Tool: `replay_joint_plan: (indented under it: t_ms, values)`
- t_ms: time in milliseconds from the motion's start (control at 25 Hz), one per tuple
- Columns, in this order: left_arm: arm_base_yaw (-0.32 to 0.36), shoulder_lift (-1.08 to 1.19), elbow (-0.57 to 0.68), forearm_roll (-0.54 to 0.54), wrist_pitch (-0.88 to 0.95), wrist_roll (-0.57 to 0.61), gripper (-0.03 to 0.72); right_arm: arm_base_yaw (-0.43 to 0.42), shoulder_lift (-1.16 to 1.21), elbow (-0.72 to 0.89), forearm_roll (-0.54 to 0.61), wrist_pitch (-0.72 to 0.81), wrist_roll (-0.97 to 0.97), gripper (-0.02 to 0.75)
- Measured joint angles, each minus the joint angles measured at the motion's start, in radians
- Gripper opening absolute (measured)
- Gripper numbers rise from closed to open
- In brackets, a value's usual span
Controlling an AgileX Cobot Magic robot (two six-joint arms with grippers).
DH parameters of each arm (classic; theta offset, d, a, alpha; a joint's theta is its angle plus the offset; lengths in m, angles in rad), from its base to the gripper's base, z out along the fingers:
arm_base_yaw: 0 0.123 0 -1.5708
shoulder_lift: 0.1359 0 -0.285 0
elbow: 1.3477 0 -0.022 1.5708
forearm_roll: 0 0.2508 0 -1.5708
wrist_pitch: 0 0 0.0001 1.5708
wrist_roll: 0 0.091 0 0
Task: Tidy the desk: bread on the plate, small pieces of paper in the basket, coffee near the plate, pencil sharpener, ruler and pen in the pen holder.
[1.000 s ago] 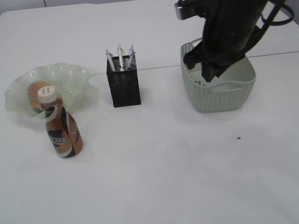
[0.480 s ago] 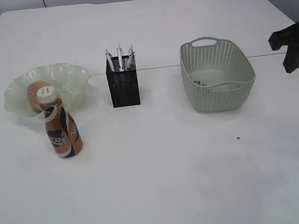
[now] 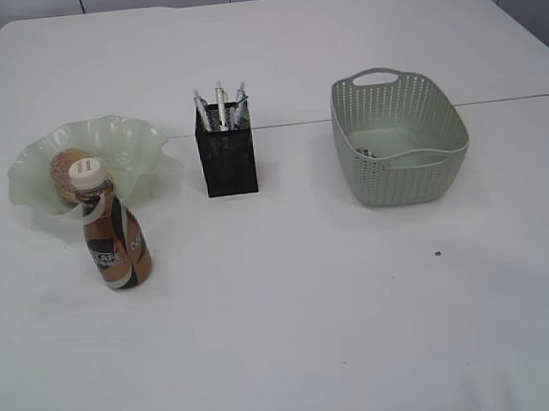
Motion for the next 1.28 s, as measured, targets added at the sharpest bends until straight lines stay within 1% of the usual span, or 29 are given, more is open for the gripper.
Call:
replay_joint_plan:
  t_ms: [120,240,400,600,720,800,920,1120,1280]
  values:
    - [0.000,-0.084,0.000,0.006,0.025,-0.001,0.333,0.000,-0.135,0.061,0.007,0.016,0.049,0.250]
    - [0.000,-0.160,0.000,0.016,0.054,-0.001,0.340,0.000,-0.276,0.111,0.009,0.063,0.070,0.251]
    - [0.000,-0.243,0.000,0.018,0.077,-0.001,0.386,0.000,-0.466,0.142,0.005,0.151,0.074,0.251]
    - [0.000,-0.345,0.000,0.022,0.079,-0.001,0.403,0.000,-0.687,0.145,-0.056,0.271,0.074,0.250]
    - [0.000,-0.402,0.000,0.027,0.080,-0.001,0.405,0.000,-0.788,0.145,-0.107,0.286,0.074,0.250]
    - [0.000,-0.436,0.000,0.027,0.083,-0.001,0.405,0.000,-0.852,0.145,-0.120,0.291,0.074,0.250]
    - [0.000,-0.482,0.000,0.027,0.083,-0.001,0.404,0.000,-0.945,0.145,-0.089,0.295,0.029,0.251]
    - [0.000,-0.561,0.000,0.027,0.085,-0.001,0.404,0.000,-1.061,0.152,0.015,0.297,-0.009,0.251]
    - [0.000,-0.572,-0.002,0.034,0.094,-0.001,0.404,0.000,-1.154,0.202,0.033,0.299,-0.011,0.250]
